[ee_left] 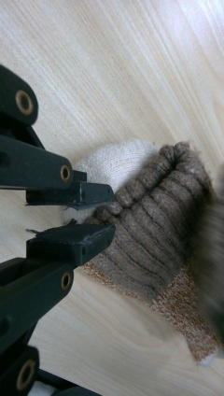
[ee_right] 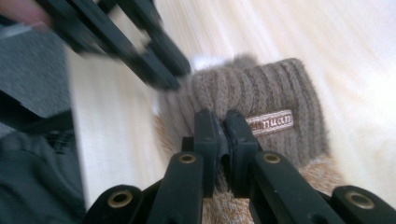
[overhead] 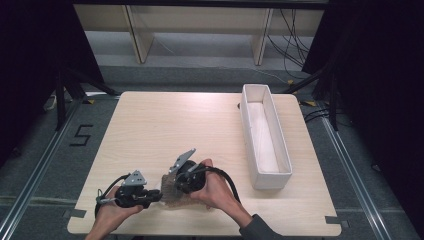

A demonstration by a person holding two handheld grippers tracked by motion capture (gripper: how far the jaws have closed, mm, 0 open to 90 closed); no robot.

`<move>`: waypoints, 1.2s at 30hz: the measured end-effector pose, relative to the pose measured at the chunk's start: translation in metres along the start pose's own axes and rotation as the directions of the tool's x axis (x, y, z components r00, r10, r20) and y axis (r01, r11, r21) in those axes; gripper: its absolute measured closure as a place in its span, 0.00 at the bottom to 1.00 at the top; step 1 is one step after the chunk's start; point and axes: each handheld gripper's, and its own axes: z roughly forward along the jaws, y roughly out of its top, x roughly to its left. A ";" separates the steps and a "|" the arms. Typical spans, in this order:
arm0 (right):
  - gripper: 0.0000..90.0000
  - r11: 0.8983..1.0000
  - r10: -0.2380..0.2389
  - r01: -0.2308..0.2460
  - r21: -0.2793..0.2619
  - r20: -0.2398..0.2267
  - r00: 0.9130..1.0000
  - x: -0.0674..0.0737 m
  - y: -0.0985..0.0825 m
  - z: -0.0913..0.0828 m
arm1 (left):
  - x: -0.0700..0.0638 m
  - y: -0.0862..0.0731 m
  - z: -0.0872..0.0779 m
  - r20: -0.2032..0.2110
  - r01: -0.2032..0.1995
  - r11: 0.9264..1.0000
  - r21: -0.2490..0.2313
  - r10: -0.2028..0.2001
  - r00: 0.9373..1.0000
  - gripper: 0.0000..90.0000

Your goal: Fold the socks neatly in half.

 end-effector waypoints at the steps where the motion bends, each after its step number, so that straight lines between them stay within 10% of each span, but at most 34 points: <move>1: 0.95 1.000 -0.014 0.014 -0.023 0.002 1.000 0.001 0.003 -0.008 | -0.001 0.000 0.001 -0.002 0.010 1.000 -0.007 -0.010 1.000 0.87; 4: 0.95 0.999 -0.006 0.006 -0.040 0.012 1.000 0.007 0.009 -0.017 | -0.002 0.001 0.004 0.011 0.016 1.000 -0.008 -0.016 1.000 0.87; 10: 0.95 0.994 -0.055 0.057 0.089 -0.021 0.998 0.021 -0.006 0.024 | -0.004 0.001 0.004 0.015 0.019 1.000 -0.013 -0.018 1.000 0.87; 19: 0.86 0.998 0.005 -0.003 0.056 -0.034 0.999 0.019 -0.015 0.026 | -0.001 0.006 -0.009 0.008 0.007 0.999 -0.050 -0.007 1.000 0.86; 25: 0.79 0.997 0.054 -0.057 -0.059 -0.053 0.997 0.008 -0.015 -0.001 | -0.004 0.013 -0.018 0.010 0.010 0.996 -0.094 -0.009 1.000 0.85; 31: 0.81 0.986 0.121 -0.116 -0.117 0.037 0.992 -0.006 -0.039 -0.047 | -0.011 0.025 -0.022 0.010 -0.024 0.992 -0.121 0.025 1.000 0.83; 36: 0.86 0.980 0.190 -0.185 -0.069 0.072 0.979 -0.027 -0.070 -0.049 | -0.020 0.046 -0.015 0.016 -0.050 0.989 -0.141 0.053 0.998 0.83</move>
